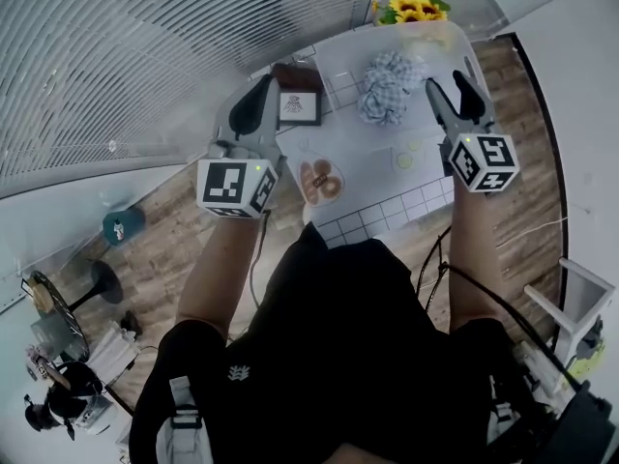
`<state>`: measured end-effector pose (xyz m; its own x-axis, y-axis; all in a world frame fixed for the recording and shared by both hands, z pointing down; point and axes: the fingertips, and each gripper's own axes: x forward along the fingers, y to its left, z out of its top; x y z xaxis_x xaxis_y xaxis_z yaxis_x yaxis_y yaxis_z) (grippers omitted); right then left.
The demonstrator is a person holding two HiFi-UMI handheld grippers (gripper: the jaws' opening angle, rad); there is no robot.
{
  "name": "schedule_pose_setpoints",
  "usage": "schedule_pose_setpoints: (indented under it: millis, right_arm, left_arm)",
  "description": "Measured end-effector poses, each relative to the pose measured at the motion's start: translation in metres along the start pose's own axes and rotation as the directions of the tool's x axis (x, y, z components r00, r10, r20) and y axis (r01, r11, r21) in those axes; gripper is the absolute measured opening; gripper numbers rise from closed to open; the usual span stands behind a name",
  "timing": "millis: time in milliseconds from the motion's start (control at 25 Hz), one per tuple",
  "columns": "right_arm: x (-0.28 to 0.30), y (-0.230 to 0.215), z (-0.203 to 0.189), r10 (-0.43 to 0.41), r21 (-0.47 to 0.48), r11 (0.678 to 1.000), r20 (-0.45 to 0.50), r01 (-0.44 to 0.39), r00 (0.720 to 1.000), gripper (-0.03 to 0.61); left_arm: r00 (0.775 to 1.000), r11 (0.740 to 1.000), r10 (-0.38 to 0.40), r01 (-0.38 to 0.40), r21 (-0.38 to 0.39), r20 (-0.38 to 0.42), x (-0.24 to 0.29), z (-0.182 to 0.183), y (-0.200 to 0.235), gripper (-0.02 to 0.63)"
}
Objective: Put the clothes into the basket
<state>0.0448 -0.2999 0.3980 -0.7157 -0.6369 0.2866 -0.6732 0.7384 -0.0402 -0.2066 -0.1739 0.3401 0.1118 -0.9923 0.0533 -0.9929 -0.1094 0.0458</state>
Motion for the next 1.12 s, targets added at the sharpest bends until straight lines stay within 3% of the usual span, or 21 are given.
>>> schedule_pose_setpoints:
  millis: [560, 760, 1120]
  right_arm:
    - [-0.076, 0.006, 0.028, -0.011, -0.006, 1.0, 0.141, 0.012, 0.99, 0.199]
    - [-0.097, 0.002, 0.028, -0.029, -0.008, 1.0, 0.164, 0.031, 0.986, 0.118]
    - [-0.123, 0.003, 0.021, -0.055, -0.012, 0.998, 0.19, 0.058, 0.98, 0.043]
  left_arm:
    - [0.999, 1.0, -0.019, 0.018, 0.026, 0.043, -0.029, 0.031, -0.027, 0.008]
    - [0.999, 1.0, -0.014, 0.013, 0.027, 0.043, -0.039, 0.032, -0.035, 0.008]
    - [0.999, 1.0, 0.006, -0.007, 0.022, 0.043, -0.057, 0.031, -0.041, 0.008]
